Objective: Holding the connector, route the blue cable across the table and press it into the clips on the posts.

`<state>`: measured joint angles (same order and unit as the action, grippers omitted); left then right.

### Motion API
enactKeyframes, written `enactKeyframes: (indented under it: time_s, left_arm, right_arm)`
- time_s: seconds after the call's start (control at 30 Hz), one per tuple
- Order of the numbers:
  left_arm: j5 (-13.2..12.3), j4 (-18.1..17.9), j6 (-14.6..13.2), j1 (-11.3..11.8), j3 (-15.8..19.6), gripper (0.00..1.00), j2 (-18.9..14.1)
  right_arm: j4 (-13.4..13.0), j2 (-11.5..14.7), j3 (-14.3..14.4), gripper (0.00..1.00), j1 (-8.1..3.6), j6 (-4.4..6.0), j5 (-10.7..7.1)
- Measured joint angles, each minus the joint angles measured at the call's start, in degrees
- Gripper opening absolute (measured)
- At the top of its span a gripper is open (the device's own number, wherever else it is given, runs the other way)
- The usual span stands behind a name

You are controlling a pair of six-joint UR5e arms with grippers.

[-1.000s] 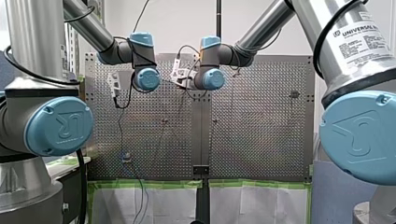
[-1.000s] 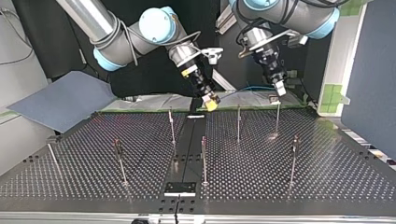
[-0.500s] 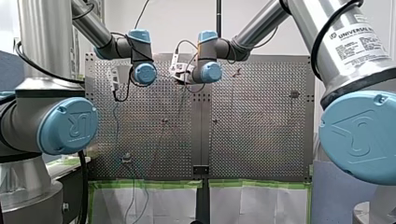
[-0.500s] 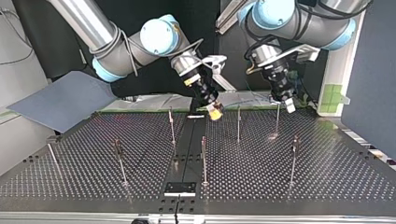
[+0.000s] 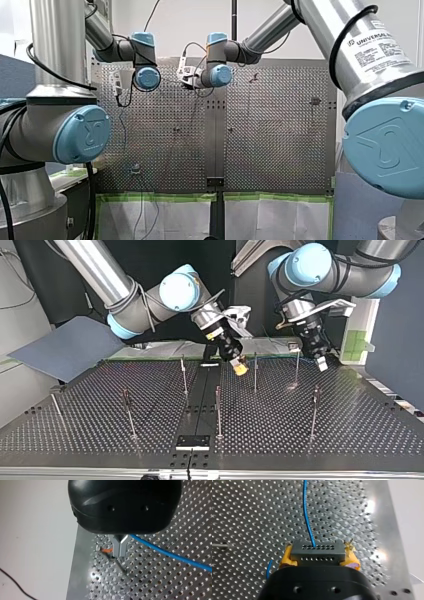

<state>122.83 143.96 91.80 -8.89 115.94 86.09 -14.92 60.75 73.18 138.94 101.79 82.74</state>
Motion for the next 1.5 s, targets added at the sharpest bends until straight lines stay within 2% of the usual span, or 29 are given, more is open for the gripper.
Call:
enactKeyframes:
  time_s: [0.23, 0.47, 0.77, 1.2, 1.5]
  left_arm:
    - [-2.81, 0.71, 1.39, 3.21, -2.19, 0.00, 1.47]
    - [-4.01, 1.65, 1.88, 5.15, -4.56, 0.00, 2.83]
    - [-6.85, 1.65, 3.22, 7.31, -5.90, 0.00, 3.57]
    - [-9.91, 0.60, 4.64, 9.72, -7.74, 0.00, 6.29]
    - [-13.74, -0.22, 6.39, 13.24, -9.99, 0.00, 9.47]
  right_arm:
    - [1.42, -2.20, -3.63, 0.00, 0.30, 0.04, -0.06]
    - [3.17, -3.47, -7.41, 0.00, 0.45, 0.09, -0.11]
    - [3.86, -5.24, -12.09, 0.00, 1.03, 0.10, -0.12]
    - [4.26, -8.29, -18.43, 0.00, 0.48, 0.11, -0.08]
    - [4.41, -8.66, -22.34, 0.00, 0.26, 0.10, -0.02]
